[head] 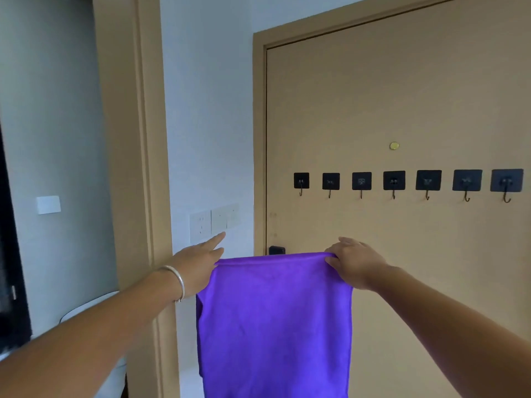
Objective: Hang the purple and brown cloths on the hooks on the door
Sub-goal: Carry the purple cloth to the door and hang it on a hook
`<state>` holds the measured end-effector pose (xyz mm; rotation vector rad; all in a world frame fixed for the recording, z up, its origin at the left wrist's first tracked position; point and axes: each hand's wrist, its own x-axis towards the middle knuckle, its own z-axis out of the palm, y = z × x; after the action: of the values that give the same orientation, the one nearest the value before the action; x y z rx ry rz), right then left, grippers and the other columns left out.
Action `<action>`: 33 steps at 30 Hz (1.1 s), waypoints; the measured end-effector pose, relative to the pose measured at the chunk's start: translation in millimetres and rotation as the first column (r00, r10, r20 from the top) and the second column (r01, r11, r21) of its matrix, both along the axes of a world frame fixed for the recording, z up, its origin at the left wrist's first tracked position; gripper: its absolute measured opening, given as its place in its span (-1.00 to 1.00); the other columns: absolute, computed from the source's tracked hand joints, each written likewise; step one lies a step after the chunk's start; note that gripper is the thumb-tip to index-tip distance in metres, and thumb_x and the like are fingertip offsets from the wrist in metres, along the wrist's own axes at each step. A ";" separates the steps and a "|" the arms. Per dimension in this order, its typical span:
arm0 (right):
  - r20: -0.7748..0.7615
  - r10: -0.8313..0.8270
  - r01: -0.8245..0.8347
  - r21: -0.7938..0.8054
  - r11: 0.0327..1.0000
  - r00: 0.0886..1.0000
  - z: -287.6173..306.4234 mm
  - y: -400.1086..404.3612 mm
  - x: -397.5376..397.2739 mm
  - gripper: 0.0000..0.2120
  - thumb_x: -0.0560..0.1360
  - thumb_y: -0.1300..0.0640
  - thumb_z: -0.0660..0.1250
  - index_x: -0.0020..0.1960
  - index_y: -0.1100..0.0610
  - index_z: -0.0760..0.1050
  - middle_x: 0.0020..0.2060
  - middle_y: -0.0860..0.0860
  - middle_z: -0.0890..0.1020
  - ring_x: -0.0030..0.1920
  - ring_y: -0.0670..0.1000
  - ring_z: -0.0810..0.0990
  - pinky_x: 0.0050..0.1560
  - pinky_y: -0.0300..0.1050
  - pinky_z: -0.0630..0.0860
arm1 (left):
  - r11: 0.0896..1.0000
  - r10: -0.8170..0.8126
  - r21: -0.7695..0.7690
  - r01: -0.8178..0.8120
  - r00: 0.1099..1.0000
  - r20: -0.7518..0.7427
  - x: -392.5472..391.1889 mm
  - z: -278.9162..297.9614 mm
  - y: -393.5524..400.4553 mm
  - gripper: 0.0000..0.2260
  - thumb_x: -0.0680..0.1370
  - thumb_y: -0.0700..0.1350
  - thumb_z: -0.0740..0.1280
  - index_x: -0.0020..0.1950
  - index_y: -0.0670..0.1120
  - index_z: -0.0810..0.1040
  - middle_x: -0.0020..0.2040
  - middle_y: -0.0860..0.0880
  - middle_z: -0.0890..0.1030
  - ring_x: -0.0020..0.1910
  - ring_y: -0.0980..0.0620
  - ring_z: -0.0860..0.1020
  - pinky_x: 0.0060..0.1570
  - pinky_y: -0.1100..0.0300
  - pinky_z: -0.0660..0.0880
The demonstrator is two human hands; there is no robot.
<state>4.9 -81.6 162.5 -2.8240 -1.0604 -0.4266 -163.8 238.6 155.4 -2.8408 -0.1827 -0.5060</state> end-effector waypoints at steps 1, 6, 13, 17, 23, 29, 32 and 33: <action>-0.002 0.003 -0.003 -0.006 1.000 1.000 -3.0 4.8 9.6 -0.62 0.66 -0.08 -0.04 0.35 -0.07 0.41 0.37 -0.13 0.43 0.53 -0.05 0.05 0.48 -0.04 0.04 | 1.000 0.005 0.003 -0.005 1.000 -0.008 7.6 -0.8 3.2 -0.58 0.58 -0.27 0.10 0.43 -0.06 0.34 0.58 0.11 -0.17 0.33 -0.01 0.40 0.17 0.16 0.42; 0.072 -0.012 0.011 0.010 1.000 0.997 -6.3 25.9 57.5 -0.61 0.66 -0.07 -0.05 0.38 -0.05 0.38 0.35 -0.10 0.42 0.52 -0.03 0.08 0.47 -0.03 0.07 | 1.000 0.008 0.001 -0.008 0.999 0.048 63.6 0.0 19.4 -0.57 0.56 -0.28 0.11 0.43 -0.07 0.34 0.59 0.06 -0.18 0.40 0.00 0.31 0.32 0.11 0.29; 0.116 -0.144 0.144 0.010 0.990 0.983 -1.5 42.5 121.4 -0.60 0.65 -0.08 -0.04 0.41 -0.03 0.35 0.36 -0.08 0.41 0.44 -0.03 0.22 0.44 -0.05 0.15 | 0.988 -0.086 -0.115 0.105 0.983 0.160 180.9 0.3 50.5 -0.53 0.52 -0.32 0.14 0.43 -0.12 0.34 0.59 0.04 -0.02 0.31 -0.03 0.43 0.22 0.11 0.43; 0.145 -0.234 0.231 0.037 0.972 0.961 23.0 53.3 164.5 -0.59 0.65 -0.08 -0.02 0.44 -0.03 0.34 0.41 -0.10 0.37 0.49 -0.03 0.16 0.46 -0.07 0.11 | 0.949 -0.171 -0.217 0.231 0.949 0.264 250.4 9.1 66.6 -0.52 0.50 -0.35 0.12 0.41 -0.12 0.33 0.55 0.07 0.07 0.22 -0.03 0.48 0.11 0.08 0.51; 0.271 -0.312 0.298 0.093 0.950 0.910 50.2 77.1 213.5 -0.68 0.64 -0.03 0.04 0.31 -0.04 0.44 0.22 -0.12 0.48 0.37 -0.06 0.30 0.29 -0.13 0.29 | 0.878 -0.225 -0.318 0.358 0.895 0.385 329.5 22.7 76.2 -0.42 0.52 -0.36 0.06 0.53 -0.06 0.17 0.54 0.04 0.20 0.31 -0.06 0.47 0.23 0.14 0.44; 0.364 -0.317 0.236 0.251 0.939 0.876 60.2 98.8 242.5 -0.71 0.60 0.20 0.14 0.19 0.01 0.57 0.14 -0.08 0.55 0.18 0.00 0.44 0.06 -0.12 0.44 | 0.827 -0.357 -0.229 0.513 0.795 0.491 374.7 30.5 73.8 -0.47 0.48 -0.38 0.15 0.36 0.07 0.32 0.53 0.07 0.17 -0.24 -0.05 0.54 -0.20 0.15 0.52; 0.426 -0.298 0.207 0.247 0.947 0.854 65.5 107.6 255.8 -0.65 0.54 0.32 0.15 0.11 0.00 0.58 0.07 -0.11 0.55 0.11 -0.02 0.45 -0.03 -0.14 0.44 | 0.810 -0.529 -0.006 0.587 0.735 0.424 398.1 30.6 81.8 -0.62 0.48 -0.24 0.18 0.21 0.13 0.39 0.35 0.11 0.39 -0.23 -0.03 0.46 -0.27 0.20 0.41; 0.424 -0.293 0.206 0.239 0.949 0.857 67.8 110.4 259.9 -0.65 0.51 0.35 0.14 0.06 0.00 0.56 0.03 -0.12 0.54 0.07 -0.02 0.45 -0.06 -0.13 0.43 | 0.785 -0.562 0.009 0.620 0.706 0.431 402.3 30.9 84.5 -0.66 0.48 -0.19 0.19 0.16 0.16 0.43 0.18 0.15 0.48 -0.16 -0.02 0.49 -0.22 0.22 0.42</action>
<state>264.8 28.8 230.3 -2.7584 -0.6505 -1.1974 238.5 323.1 186.3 -2.8326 0.6906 -1.2758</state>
